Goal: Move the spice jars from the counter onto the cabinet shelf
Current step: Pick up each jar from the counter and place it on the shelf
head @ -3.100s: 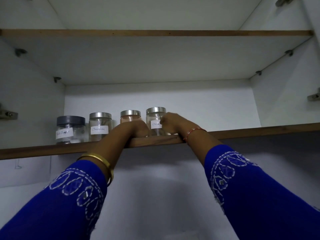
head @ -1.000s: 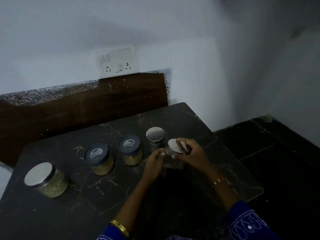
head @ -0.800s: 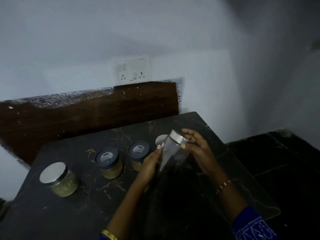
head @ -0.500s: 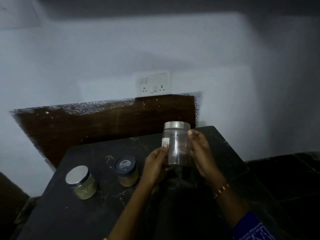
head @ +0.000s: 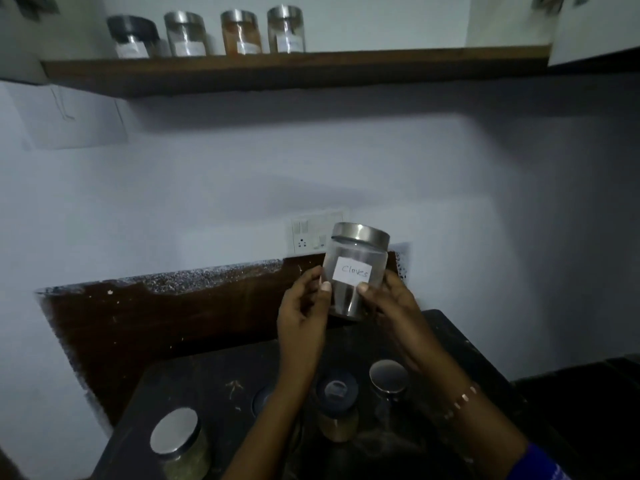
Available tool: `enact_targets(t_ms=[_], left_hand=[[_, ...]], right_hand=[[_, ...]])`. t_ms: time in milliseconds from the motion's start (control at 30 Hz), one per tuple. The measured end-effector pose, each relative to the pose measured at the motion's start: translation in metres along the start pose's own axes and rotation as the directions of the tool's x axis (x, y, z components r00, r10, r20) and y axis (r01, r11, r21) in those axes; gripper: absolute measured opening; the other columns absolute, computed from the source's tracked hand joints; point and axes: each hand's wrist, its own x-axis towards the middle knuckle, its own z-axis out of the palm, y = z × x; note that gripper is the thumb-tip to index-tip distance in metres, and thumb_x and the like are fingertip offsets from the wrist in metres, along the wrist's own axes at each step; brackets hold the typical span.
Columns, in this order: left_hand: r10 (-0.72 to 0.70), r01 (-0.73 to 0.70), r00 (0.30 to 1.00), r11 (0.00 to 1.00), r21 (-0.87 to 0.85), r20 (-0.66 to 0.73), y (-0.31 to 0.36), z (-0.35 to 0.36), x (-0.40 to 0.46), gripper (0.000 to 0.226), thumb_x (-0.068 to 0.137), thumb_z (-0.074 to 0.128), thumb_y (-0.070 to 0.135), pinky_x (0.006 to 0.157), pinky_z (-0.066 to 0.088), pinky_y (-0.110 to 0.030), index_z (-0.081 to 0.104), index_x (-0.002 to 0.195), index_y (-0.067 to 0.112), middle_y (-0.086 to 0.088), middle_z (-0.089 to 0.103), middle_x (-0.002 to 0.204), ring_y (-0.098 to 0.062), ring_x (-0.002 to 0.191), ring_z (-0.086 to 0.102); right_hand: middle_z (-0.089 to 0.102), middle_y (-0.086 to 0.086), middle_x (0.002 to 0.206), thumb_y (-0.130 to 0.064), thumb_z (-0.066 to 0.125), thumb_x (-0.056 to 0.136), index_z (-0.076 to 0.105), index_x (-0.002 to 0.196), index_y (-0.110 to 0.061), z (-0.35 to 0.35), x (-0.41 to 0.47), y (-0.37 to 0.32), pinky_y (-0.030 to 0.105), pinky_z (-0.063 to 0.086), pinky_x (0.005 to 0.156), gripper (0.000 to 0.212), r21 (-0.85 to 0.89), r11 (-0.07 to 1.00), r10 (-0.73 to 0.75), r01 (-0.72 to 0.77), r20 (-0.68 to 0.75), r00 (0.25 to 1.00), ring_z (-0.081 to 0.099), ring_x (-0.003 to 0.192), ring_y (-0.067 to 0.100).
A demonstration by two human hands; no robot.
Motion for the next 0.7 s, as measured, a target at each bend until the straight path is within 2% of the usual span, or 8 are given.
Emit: enact_targets(t_ms=[100,233,333,433,500,567,633,700], left_hand=[[0.102,-0.102,0.995,0.995,0.015,-0.001,0.022,-0.003,0.022,0.034,0.09,0.054,0.011,0.072,0.05,-0.005,0.055,0.125,0.012,-0.004,0.061,0.117,-0.002,0.097,0.058],[0.233,-0.232,0.973,0.971,0.06,-0.001,0.063,0.001,0.06,0.038,0.092,0.053,0.017,0.068,0.05,-0.002,0.05,0.129,0.019,0.004,0.057,0.119,0.002,0.094,0.056],[0.346,-0.342,0.938,0.934,0.101,-0.02,0.097,0.012,0.091,0.041,0.092,0.053,0.018,0.065,0.045,0.006,0.047,0.132,0.018,0.005,0.056,0.116,0.006,0.092,0.054],[0.434,-0.427,0.9,0.896,0.122,-0.039,0.131,0.028,0.122,0.041,0.093,0.052,0.018,0.065,0.043,0.007,0.045,0.133,0.019,0.011,0.053,0.108,0.008,0.089,0.053],[0.47,-0.462,0.882,0.879,0.122,-0.047,0.151,0.04,0.143,0.043,0.094,0.051,0.018,0.066,0.044,0.006,0.043,0.136,0.017,0.009,0.055,0.109,0.002,0.092,0.056],[0.505,-0.496,0.861,0.859,0.128,-0.05,0.168,0.051,0.165,0.044,0.094,0.051,0.017,0.069,0.046,0.001,0.041,0.137,0.016,0.006,0.057,0.108,-0.007,0.098,0.058],[0.544,-0.532,0.837,0.834,0.147,-0.055,0.183,0.062,0.188,0.043,0.094,0.051,0.014,0.069,0.048,-0.005,0.043,0.135,0.014,0.009,0.057,0.095,-0.007,0.091,0.058],[0.55,-0.533,0.833,0.827,0.181,-0.063,0.194,0.07,0.211,0.042,0.093,0.051,0.012,0.063,0.045,-0.002,0.043,0.135,0.013,0.006,0.058,0.094,-0.001,0.081,0.055]], right_hand=[[0.066,-0.013,0.103,-0.022,0.059,0.085,0.042,0.127,-0.019,0.008,0.02,-0.024,0.027,0.053,0.085,0.045,0.008,0.997,-0.083,0.083,-0.005,0.997,0.063,0.1,0.008],[0.058,0.001,0.118,-0.021,0.056,0.089,0.038,0.13,-0.018,0.016,0.054,-0.076,0.031,0.054,0.087,0.044,-0.096,0.969,-0.229,0.227,-0.012,0.973,0.06,0.105,0.018],[0.055,0.01,0.124,-0.024,0.057,0.09,0.04,0.132,-0.016,0.02,0.082,-0.12,0.042,0.054,0.092,0.046,-0.2,0.906,-0.382,0.373,-0.01,0.924,0.06,0.107,0.025],[0.057,0.01,0.121,-0.029,0.058,0.089,0.043,0.134,-0.015,0.019,0.112,-0.161,0.04,0.054,0.092,0.049,-0.256,0.848,-0.483,0.465,-0.011,0.875,0.061,0.107,0.025],[0.061,0.01,0.119,-0.028,0.059,0.089,0.047,0.13,-0.012,0.015,0.133,-0.187,0.039,0.055,0.091,0.046,-0.232,0.829,-0.522,0.509,0.007,0.853,0.062,0.107,0.025],[0.064,0.007,0.11,-0.023,0.059,0.089,0.048,0.126,-0.01,0.01,0.152,-0.211,0.032,0.055,0.084,0.041,-0.199,0.817,-0.547,0.541,0.027,0.837,0.063,0.1,0.02],[0.062,0.005,0.097,-0.024,0.058,0.09,0.045,0.129,-0.013,0.007,0.172,-0.231,0.025,0.052,0.076,0.043,-0.23,0.797,-0.566,0.558,0.035,0.823,0.063,0.085,0.014],[0.059,0.001,0.085,-0.029,0.059,0.089,0.042,0.13,-0.016,0.004,0.194,-0.246,0.025,0.049,0.074,0.047,-0.295,0.772,-0.582,0.563,0.029,0.813,0.062,0.079,0.014]])
